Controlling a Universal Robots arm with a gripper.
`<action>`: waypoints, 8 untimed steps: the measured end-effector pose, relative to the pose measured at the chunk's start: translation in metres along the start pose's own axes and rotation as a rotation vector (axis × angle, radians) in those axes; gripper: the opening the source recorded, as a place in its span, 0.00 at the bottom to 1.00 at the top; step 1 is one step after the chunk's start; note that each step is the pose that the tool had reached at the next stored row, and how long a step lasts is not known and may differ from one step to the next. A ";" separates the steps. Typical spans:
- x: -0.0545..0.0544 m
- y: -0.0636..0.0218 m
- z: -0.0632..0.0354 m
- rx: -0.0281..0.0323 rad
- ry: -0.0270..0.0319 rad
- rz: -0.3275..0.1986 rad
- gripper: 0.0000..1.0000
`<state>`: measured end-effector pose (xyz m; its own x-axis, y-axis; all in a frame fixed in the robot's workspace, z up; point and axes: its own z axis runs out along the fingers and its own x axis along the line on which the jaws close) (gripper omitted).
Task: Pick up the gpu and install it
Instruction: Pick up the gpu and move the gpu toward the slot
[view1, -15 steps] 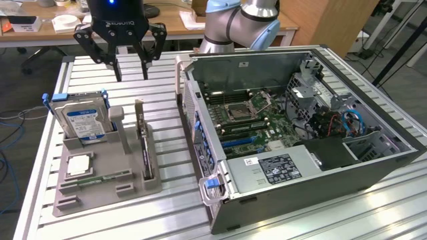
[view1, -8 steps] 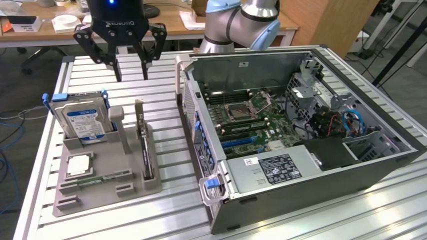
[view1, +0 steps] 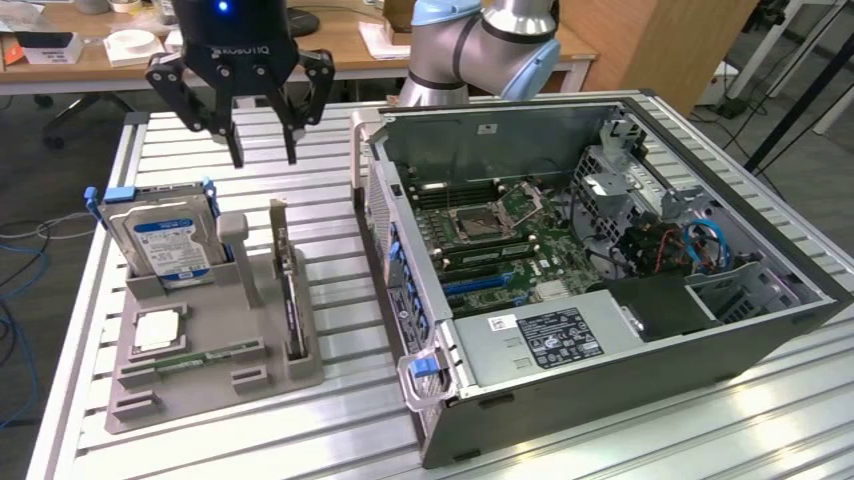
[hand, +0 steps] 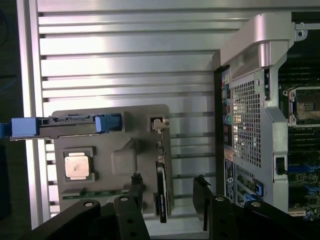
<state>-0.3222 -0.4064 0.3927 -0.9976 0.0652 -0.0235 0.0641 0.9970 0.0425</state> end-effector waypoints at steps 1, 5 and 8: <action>0.000 -0.0010 0.0000 0.0004 0.0000 0.000 0.53; 0.000 -0.0044 -0.0001 0.0015 -0.0001 0.000 0.53; 0.000 -0.0069 -0.0001 0.0021 -0.0001 0.000 0.53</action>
<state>-0.3222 -0.4133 0.3925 -0.9976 0.0652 -0.0236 0.0642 0.9971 0.0404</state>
